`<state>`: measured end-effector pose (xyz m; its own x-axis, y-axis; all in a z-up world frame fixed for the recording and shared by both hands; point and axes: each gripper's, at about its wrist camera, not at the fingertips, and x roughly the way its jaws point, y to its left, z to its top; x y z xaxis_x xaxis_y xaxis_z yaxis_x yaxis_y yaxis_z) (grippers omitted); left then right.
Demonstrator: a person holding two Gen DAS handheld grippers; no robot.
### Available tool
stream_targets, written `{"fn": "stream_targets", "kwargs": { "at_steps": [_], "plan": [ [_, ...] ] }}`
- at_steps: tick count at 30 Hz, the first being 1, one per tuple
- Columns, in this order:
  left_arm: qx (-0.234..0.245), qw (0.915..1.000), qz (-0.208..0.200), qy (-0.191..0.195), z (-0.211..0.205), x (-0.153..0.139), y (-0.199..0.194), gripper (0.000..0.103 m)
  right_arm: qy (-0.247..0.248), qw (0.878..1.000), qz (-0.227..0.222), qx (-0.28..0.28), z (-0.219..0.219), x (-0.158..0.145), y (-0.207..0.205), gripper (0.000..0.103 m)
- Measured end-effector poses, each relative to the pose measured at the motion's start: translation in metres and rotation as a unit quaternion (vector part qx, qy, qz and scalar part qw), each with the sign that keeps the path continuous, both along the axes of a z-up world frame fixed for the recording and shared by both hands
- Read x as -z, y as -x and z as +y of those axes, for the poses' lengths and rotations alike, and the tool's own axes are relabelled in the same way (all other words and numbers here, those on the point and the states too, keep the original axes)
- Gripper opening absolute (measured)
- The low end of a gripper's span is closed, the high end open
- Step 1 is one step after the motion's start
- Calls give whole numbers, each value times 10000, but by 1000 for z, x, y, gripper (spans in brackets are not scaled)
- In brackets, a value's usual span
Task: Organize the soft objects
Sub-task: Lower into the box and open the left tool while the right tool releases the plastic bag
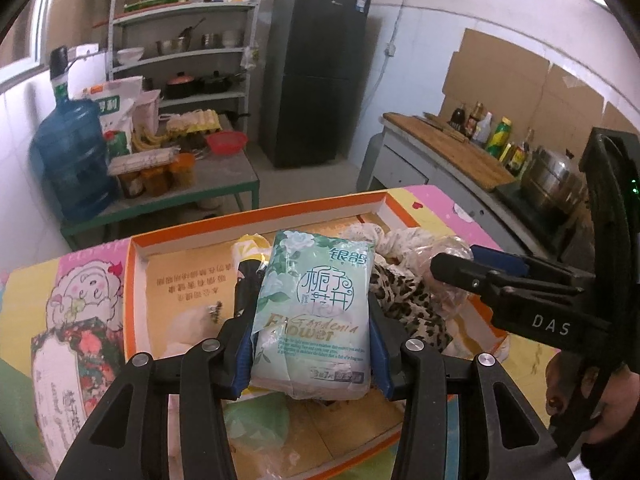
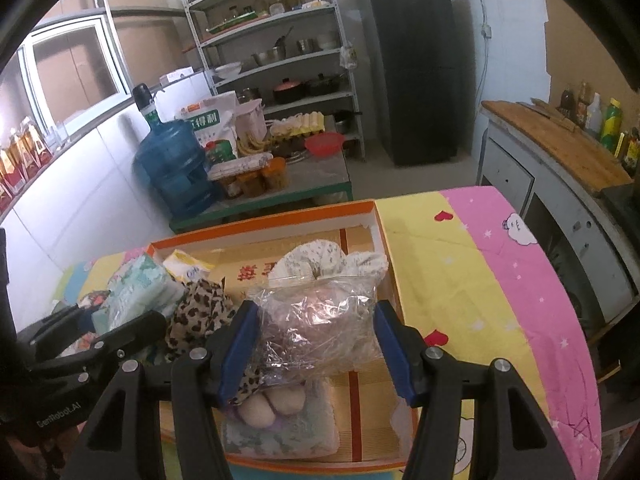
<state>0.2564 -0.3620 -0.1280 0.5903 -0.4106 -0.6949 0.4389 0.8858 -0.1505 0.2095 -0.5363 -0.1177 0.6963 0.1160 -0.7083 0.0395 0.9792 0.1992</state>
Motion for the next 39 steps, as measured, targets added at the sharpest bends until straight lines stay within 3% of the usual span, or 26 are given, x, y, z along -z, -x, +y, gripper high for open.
{"fn": "stream_targets", "kwargs": {
  "at_steps": [5,14,23,39],
  "plan": [
    [-5,9995,227,-240,-5,19,-6,49,35,9999,140,-29,2,13,-4,60],
    [-21,9997,160,-198,2,21,-7,53,76,9995,299,-45,9,26,-11,63],
    [6,9996,225,-181,6,23,-6,70,84,9995,302,7,9,24,-10,63],
    [22,10000,46,46,16,6,4,74,130,9997,135,141,5,9,3,66]
  ]
}}
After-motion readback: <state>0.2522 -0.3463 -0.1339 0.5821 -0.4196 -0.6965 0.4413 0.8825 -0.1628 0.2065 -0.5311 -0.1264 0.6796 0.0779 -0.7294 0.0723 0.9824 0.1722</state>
